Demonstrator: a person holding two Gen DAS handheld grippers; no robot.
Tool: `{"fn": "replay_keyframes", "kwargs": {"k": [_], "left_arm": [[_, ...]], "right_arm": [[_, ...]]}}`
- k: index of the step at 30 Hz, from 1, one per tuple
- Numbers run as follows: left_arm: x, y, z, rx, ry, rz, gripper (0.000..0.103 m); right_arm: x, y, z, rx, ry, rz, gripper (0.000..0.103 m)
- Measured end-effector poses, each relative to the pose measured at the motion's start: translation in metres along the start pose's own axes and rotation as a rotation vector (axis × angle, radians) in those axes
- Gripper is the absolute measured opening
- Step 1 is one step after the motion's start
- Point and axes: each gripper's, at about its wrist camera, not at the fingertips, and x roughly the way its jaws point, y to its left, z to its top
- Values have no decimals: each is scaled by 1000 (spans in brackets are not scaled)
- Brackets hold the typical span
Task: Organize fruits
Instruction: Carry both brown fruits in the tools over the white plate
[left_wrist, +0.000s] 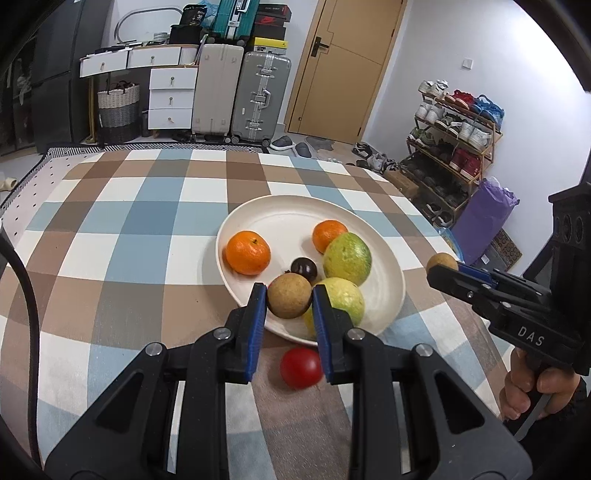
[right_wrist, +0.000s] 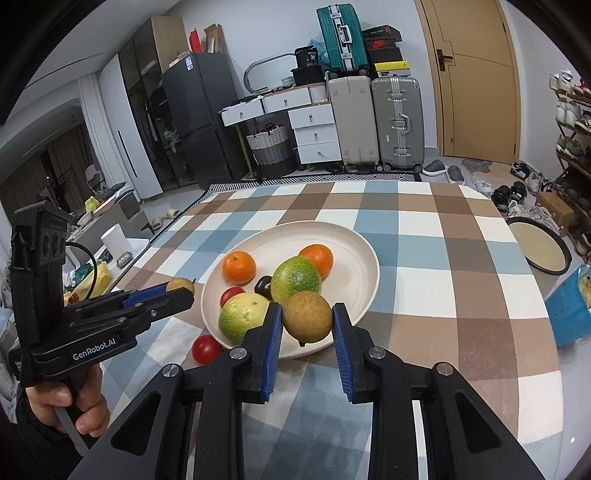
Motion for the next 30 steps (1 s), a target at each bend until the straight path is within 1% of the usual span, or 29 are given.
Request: {"fn": "replay_keyframes", "kwargs": {"k": [4, 8, 11, 14, 18, 22, 28, 29, 30], "left_arm": [[13, 5, 5, -4, 9, 13, 22], [24, 3, 11, 25, 6, 34, 22], [31, 5, 13, 23, 3, 37, 22], [37, 6, 13, 27, 17, 49, 22], [44, 10, 10, 13, 21, 47, 22], [49, 12, 9, 13, 23, 62, 22], [52, 13, 7, 10, 33, 56, 22], [52, 13, 7, 10, 35, 56, 22], [52, 13, 6, 10, 35, 55, 22]], "right_arm": [[11, -5, 3, 13, 4, 4, 28], [21, -7, 6, 21, -4, 9, 28], [28, -8, 3, 28, -3, 17, 28], [35, -8, 1, 19, 5, 3, 28], [41, -9, -1, 21, 13, -4, 28], [44, -10, -1, 22, 19, -16, 28], [51, -15, -2, 35, 39, -40, 28], [52, -16, -2, 37, 37, -39, 29], [51, -17, -1, 41, 32, -36, 33]]}}
